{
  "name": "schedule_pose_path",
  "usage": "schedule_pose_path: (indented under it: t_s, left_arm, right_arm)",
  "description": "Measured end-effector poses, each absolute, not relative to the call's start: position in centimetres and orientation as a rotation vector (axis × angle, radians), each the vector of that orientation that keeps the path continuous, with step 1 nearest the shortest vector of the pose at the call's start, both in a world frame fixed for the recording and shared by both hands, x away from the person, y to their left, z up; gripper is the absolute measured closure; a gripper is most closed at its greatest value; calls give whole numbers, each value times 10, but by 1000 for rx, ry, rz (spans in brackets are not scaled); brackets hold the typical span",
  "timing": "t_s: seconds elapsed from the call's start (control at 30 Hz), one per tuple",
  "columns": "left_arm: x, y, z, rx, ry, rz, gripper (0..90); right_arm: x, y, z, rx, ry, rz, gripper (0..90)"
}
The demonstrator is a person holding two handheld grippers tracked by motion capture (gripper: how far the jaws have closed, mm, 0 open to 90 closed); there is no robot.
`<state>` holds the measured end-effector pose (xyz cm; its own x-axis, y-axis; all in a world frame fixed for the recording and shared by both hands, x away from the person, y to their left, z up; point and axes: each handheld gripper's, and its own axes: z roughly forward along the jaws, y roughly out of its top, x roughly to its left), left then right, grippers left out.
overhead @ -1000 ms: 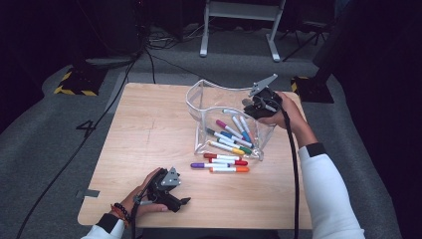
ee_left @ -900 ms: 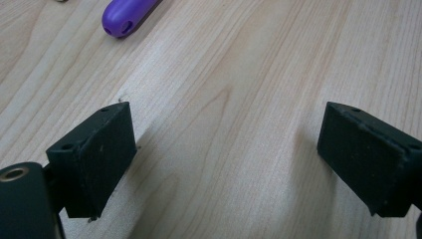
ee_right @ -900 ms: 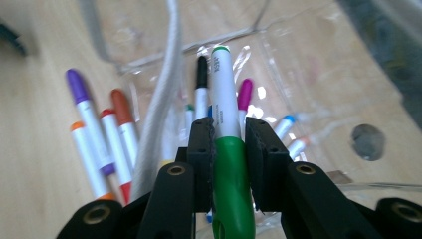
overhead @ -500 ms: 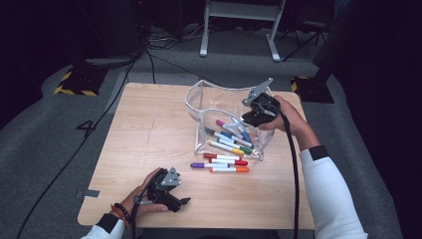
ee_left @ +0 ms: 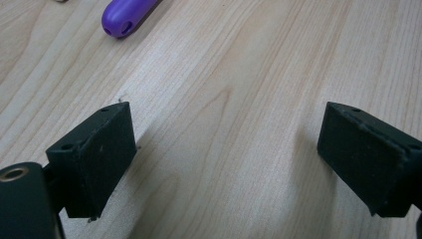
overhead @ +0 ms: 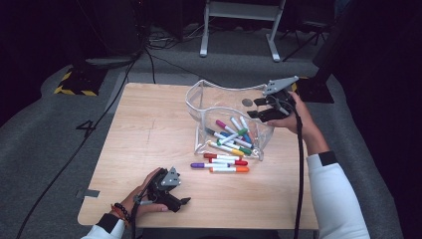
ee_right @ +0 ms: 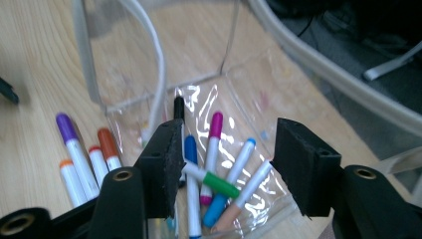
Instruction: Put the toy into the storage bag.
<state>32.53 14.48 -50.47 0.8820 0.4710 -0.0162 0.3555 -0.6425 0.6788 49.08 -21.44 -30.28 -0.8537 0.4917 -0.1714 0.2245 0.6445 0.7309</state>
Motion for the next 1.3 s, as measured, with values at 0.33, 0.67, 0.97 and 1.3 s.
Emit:
schedule_pose_path:
  t_s: [0.33, 0.67, 0.97, 1.3]
  left_arm:
    - [325, 144, -505, 2329, 595, 209, 85]
    - [325, 144, -505, 2328, 597, 209, 84]
    - [325, 144, -505, 2332, 597, 209, 84]
    - [325, 144, -505, 2331, 598, 209, 83]
  right_arm:
    - [433, -237, -287, 520, 2376, 1224, 365]
    - [384, -261, -301, 502, 2304, 1247, 322]
    - [364, -268, -351, 483, 2372, 1310, 340]
    - [370, -246, -416, 497, 2558, 1284, 352]
